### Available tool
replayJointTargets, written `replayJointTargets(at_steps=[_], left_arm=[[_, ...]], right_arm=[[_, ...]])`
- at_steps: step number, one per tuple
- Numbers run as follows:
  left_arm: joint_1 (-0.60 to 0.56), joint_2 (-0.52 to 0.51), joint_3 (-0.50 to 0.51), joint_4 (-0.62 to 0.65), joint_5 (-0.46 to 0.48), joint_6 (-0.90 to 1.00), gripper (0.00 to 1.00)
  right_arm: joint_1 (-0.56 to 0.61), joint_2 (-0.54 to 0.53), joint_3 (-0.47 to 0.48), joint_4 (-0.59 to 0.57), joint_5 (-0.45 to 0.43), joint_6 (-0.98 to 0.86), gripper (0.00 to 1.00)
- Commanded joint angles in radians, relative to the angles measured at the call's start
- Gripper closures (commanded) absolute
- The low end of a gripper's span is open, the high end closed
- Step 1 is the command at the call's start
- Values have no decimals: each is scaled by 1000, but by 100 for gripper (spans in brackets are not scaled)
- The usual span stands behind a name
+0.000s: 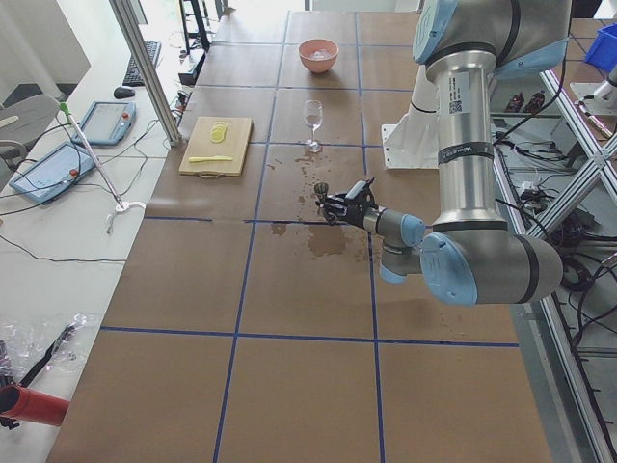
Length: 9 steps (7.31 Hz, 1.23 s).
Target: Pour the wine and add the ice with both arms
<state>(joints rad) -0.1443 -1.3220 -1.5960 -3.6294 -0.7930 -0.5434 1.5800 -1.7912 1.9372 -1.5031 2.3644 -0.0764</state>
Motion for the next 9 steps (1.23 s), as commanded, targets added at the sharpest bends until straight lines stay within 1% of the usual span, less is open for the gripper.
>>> replayJointTargets(at_steps=[1, 2, 3, 5, 6, 9], left_arm=[[5, -76, 117, -2, 38, -76, 100], [5, -101, 146, -2, 52, -76, 100], [6, -111, 172, 0, 96, -72, 100], [8, -131, 214, 3, 116, -56, 100], [8, -146, 212, 5, 115, -14, 100], [5, -148, 205, 54, 104, -3, 100]], right_arm=[[0, -5, -3, 27, -1, 1, 0], [0, -7, -3, 27, -1, 1, 0], [0, -7, -3, 27, -1, 1, 0], [0, -7, -1, 29, -1, 1, 0], [0, -7, -3, 29, -1, 1, 0], [0, -8, -4, 29, -1, 0, 0]])
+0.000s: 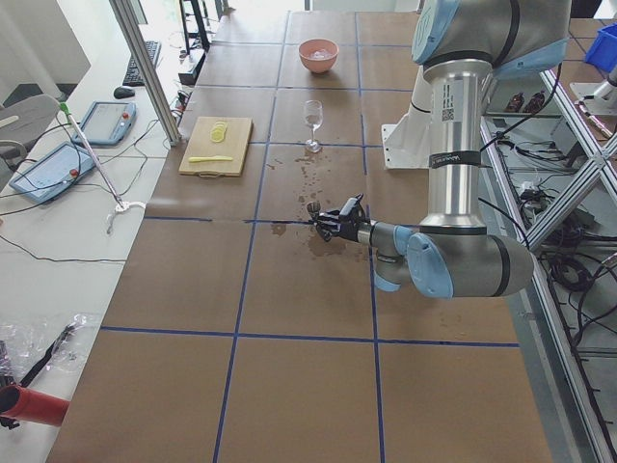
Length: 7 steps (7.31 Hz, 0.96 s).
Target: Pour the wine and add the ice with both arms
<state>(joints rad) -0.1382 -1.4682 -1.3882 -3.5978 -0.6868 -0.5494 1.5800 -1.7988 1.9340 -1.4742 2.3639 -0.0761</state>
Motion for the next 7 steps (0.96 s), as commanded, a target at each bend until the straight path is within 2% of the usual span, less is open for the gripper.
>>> replayJointTargets(at_steps=[1, 7], left_arm=[[0, -3, -3, 30, -2, 3, 100], [0, -20, 3, 56, -2, -1, 97]], right_arm=[[0, -1, -1, 0, 0, -1, 0], [2, -4, -3, 0, -2, -1, 0]])
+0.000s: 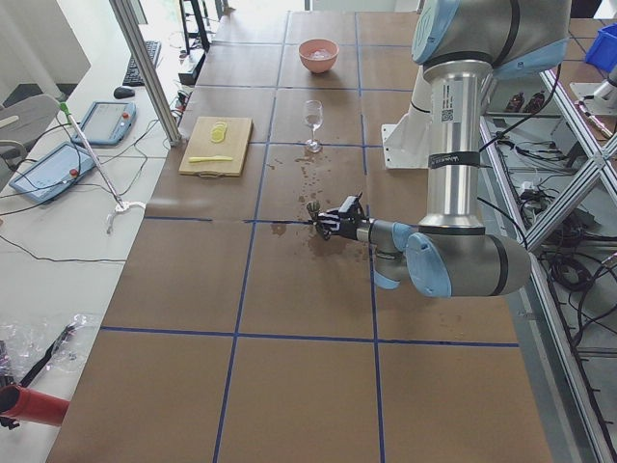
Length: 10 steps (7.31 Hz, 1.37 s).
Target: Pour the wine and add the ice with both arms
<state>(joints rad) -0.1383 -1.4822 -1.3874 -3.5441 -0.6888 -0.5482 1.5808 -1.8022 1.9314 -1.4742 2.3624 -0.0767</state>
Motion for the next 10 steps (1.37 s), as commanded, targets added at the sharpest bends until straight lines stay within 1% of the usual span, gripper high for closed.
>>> replayJointTargets(at_steps=[1, 7, 10], left_arm=[[0, -18, 5, 2, 0, -6, 97], [2, -35, 19, 2, 3, -12, 96], [8, -40, 27, 2, 3, -12, 90]], right_arm=[[-1, -2, 0, 0, -2, 0, 0], [1, -6, -2, 0, -2, 0, 0], [1, -6, 0, 0, -2, 0, 0]])
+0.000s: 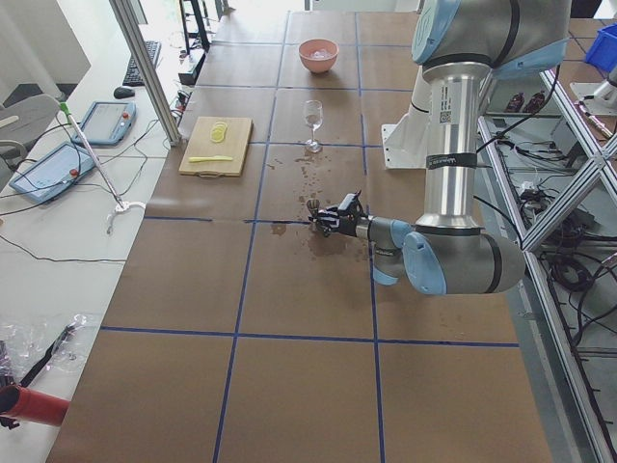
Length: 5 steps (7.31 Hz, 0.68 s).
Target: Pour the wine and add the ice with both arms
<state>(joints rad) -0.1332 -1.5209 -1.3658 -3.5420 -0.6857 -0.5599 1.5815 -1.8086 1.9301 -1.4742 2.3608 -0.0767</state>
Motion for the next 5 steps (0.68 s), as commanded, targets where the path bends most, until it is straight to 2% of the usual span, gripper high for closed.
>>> replayJointTargets(at_steps=[1, 4, 5], left_arm=[[3, -1, 7, 0, 0, 0, 90], [3, -1, 21, -2, 2, 2, 86], [3, -1, 21, -2, 2, 2, 82]], right_arm=[[0, 0, 1, 0, 0, 0, 0], [0, 0, 1, 0, 0, 0, 0], [0, 0, 1, 0, 0, 0, 0]])
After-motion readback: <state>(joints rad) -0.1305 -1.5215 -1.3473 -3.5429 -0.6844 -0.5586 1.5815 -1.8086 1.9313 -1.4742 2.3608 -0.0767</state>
